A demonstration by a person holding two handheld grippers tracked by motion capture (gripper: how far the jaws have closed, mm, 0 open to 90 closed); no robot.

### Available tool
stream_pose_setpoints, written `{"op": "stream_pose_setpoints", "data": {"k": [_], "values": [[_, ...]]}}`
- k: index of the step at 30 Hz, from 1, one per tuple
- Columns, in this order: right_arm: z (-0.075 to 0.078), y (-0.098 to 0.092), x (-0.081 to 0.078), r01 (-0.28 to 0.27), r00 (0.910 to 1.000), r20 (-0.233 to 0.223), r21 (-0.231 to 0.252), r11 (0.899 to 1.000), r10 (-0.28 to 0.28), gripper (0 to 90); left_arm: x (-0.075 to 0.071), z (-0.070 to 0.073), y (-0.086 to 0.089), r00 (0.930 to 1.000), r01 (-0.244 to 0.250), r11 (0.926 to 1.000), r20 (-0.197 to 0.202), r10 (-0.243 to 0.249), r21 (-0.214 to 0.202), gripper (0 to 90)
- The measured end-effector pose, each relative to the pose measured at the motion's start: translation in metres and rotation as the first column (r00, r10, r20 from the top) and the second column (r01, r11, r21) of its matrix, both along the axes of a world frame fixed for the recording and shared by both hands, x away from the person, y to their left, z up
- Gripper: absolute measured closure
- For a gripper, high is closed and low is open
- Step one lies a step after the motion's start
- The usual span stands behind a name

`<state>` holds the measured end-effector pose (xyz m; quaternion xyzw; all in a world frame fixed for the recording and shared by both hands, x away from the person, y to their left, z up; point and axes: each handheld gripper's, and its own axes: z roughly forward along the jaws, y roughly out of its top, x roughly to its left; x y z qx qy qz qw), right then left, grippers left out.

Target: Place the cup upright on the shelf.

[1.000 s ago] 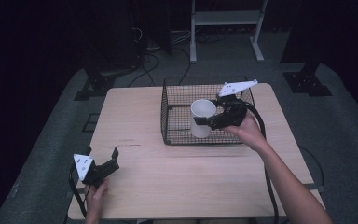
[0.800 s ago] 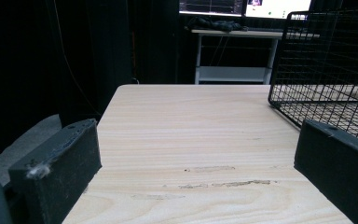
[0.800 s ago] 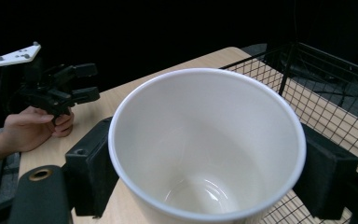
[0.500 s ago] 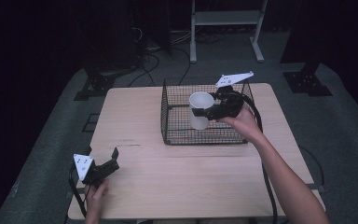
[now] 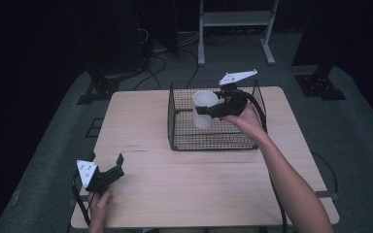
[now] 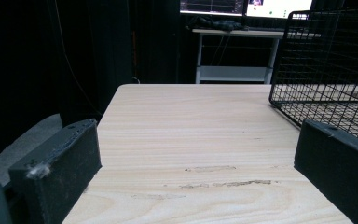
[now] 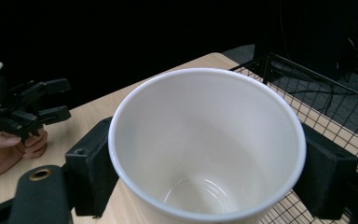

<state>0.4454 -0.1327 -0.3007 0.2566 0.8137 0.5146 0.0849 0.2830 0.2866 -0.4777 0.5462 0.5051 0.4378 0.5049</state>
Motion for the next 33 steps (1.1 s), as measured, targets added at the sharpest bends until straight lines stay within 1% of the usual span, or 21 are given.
{"op": "stream_pose_setpoints", "data": {"k": [4, 7, 9, 10, 11, 13, 14, 15, 16, 17, 18, 19, 20, 21, 24, 25, 26, 27, 29, 32, 33], "values": [[-0.001, -0.002, 0.008, 0.010, 0.9998, -0.016, 0.009, 1.000, -0.010, 18.7, 0.000, 0.000, 0.000, 1.0000, 0.002, 1.0000, 0.001, -0.002, 0.004, 0.0], [-0.001, -0.002, 0.010, 0.013, 0.9998, -0.016, 0.003, 1.000, -0.013, 18.8, 0.000, 0.000, 0.000, 1.0000, 0.002, 1.0000, 0.001, -0.002, 0.003, 0.0], [-0.003, -0.001, 0.016, 0.025, 0.9996, -0.012, -0.008, 1.000, -0.025, 18.8, 0.000, 0.000, 0.000, 1.0000, 0.002, 1.0000, 0.002, -0.002, 0.002, 0.0], [-0.003, -0.001, 0.016, 0.025, 0.9996, -0.012, -0.008, 1.000, -0.025, 18.8, 0.000, 0.000, 0.000, 1.0000, 0.003, 1.0000, 0.002, -0.003, 0.001, 0.0], [-0.004, -0.002, 0.022, 0.033, 0.9992, -0.025, -0.011, 0.999, -0.033, 18.8, 0.000, 0.000, 0.000, 1.0000, 0.003, 1.0000, 0.002, -0.003, 0.001, 0.0], [-0.005, -0.002, 0.024, 0.037, 0.9989, -0.027, -0.011, 0.999, -0.037, 18.7, 0.000, 0.000, 0.000, 1.0000, 0.003, 1.0000, 0.002, -0.003, 0.001, 0.0], [-0.006, -0.003, 0.031, 0.052, 0.9981, -0.032, -0.014, 0.999, -0.053, 18.8, 0.000, 0.000, 0.000, 1.0000, 0.004, 1.0000, 0.001, -0.004, 0.000, 0.0], [-0.007, -0.003, 0.034, 0.057, 0.9978, -0.035, -0.016, 0.998, -0.057, 18.8, 0.000, 0.000, 0.000, 1.0000, 0.003, 1.0000, 0.001, -0.003, 0.000, 0.0], [-0.007, -0.003, 0.034, 0.057, 0.9978, -0.035, -0.016, 0.998, -0.057, 18.8, 0.000, 0.000, 0.000, 1.0000, 0.003, 1.0000, 0.001, -0.003, 0.000, 0.0], [-0.008, -0.003, 0.039, 0.066, 0.9970, -0.039, -0.022, 0.998, -0.066, 18.8, 0.000, 0.000, 0.000, 1.0000, 0.003, 1.0000, 0.001, -0.003, -0.001, 0.0], [-0.008, -0.003, 0.039, 0.066, 0.9970, -0.039, -0.022, 0.998, -0.066, 18.8, 0.000, 0.000, 0.000, 1.0000, 0.003, 1.0000, 0.001, -0.003, -0.001, 0.0], [-0.011, -0.004, 0.043, 0.071, 0.9965, -0.044, -0.016, 0.997, -0.072, 18.7, 0.000, 0.000, 0.000, 1.0000, 0.003, 1.0000, 0.001, -0.003, -0.002, 0.0], [-0.011, -0.004, 0.043, 0.071, 0.9965, -0.044, -0.016, 0.997, -0.072, 18.7, 0.000, 0.000, 0.000, 1.0000, 0.003, 1.0000, 0.001, -0.003, -0.002, 0.0], [-0.015, -0.004, 0.047, 0.078, 0.9956, -0.051, -0.021, 0.997, -0.079, 18.7, 0.000, 0.000, 0.000, 1.0000, 0.003, 1.0000, 0.001, -0.003, -0.003, 0.0], [-0.019, -0.005, 0.050, 0.085, 0.9946, -0.057, -0.033, 0.996, -0.087, 18.7, 0.000, 0.000, 0.000, 1.0000, 0.003, 1.0000, 0.001, -0.003, -0.002, 0.0], [-0.023, -0.006, 0.054, 0.094, 0.9935, -0.062, -0.038, 0.995, -0.096, 18.7, 0.000, 0.000, 0.000, 1.0000, 0.003, 1.0000, 0.001, -0.003, 0.000, 0.0], [-0.023, -0.006, 0.054, 0.094, 0.9935, -0.062, -0.038, 0.995, -0.096, 18.7, 0.000, 0.000, 0.000, 1.0000, 0.003, 1.0000, 0.001, -0.003, 0.000, 0.0], [-0.026, -0.007, 0.057, 0.101, 0.9922, -0.071, -0.033, 0.994, -0.103, 18.7, 0.000, 0.000, 0.000, 1.0000, 0.004, 1.0000, 0.003, -0.004, -0.001, 0.0], [-0.029, -0.007, 0.060, 0.103, 0.9916, -0.074, -0.045, 0.994, -0.106, 18.7, 0.000, 0.000, 0.000, 1.0000, 0.004, 1.0000, 0.002, -0.004, -0.003, 0.0], [-0.032, -0.007, 0.063, 0.105, 0.9912, -0.076, -0.052, 0.993, -0.109, 18.7, 0.000, 0.000, 0.001, 1.0000, 0.003, 1.0000, 0.002, -0.003, -0.005, 0.0], [-0.034, -0.007, 0.065, 0.109, 0.9902, -0.083, -0.053, 0.993, -0.113, 18.7, 0.000, 0.000, 0.001, 1.0000, 0.003, 1.0000, 0.002, -0.003, -0.005, 0.0]]}}
